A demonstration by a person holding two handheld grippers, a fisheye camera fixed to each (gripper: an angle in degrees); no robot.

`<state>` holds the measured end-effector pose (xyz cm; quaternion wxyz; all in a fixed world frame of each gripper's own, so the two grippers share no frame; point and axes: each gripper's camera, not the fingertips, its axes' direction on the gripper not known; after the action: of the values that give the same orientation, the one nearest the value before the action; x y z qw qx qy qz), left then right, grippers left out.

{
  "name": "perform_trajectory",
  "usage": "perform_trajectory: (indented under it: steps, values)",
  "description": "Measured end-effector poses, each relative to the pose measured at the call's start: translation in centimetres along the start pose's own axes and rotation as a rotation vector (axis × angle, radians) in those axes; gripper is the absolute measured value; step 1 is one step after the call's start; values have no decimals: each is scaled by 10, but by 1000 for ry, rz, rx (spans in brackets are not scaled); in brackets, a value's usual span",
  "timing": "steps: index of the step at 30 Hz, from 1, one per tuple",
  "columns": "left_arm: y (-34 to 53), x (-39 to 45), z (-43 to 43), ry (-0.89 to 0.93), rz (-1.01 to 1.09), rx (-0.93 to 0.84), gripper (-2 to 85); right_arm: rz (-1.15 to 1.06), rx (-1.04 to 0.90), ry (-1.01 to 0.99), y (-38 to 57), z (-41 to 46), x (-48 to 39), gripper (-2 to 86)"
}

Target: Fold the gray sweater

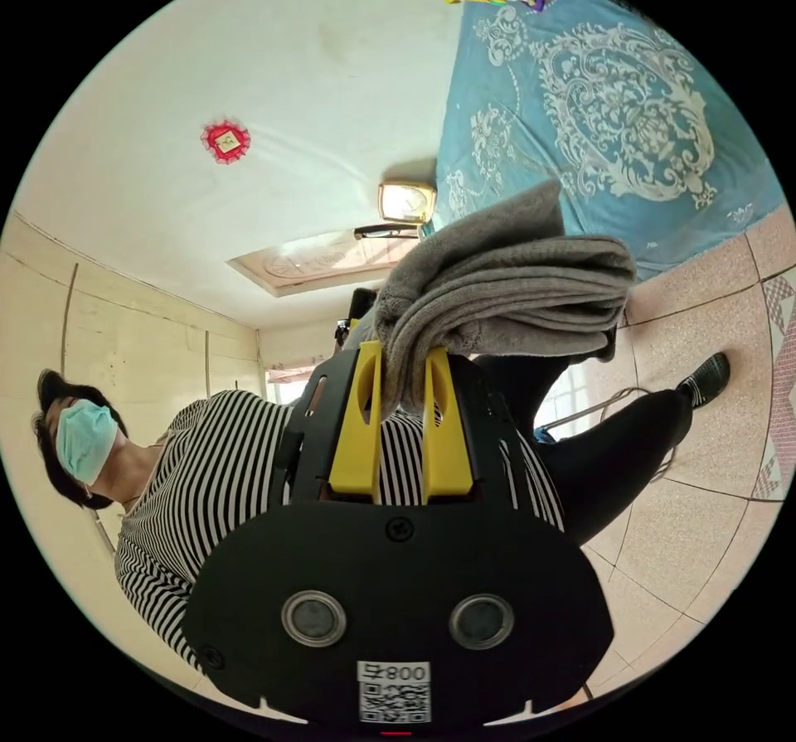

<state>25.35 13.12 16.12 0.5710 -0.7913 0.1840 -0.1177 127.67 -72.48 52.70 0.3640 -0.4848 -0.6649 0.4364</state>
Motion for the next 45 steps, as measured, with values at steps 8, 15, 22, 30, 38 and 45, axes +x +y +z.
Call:
perform_trajectory:
  steps: [8,15,22,30,38,45]
  values:
    - [-39,81,60,17,111,52,144,-106,17,26,-31,-26,-131,78]
    - [-92,134,77,29,187,157,145,-184,-87,79,-136,-20,-245,78]
    - [-176,227,104,-1,297,237,145,-258,-144,130,-253,-39,-381,78]
    - [-305,369,162,-61,536,310,146,-417,-62,218,-377,-117,-555,78]
    - [-449,506,265,-30,790,484,146,-620,-14,363,-499,-231,-740,81]
    - [-583,438,386,-85,662,501,146,-461,-42,668,-608,-284,-698,84]
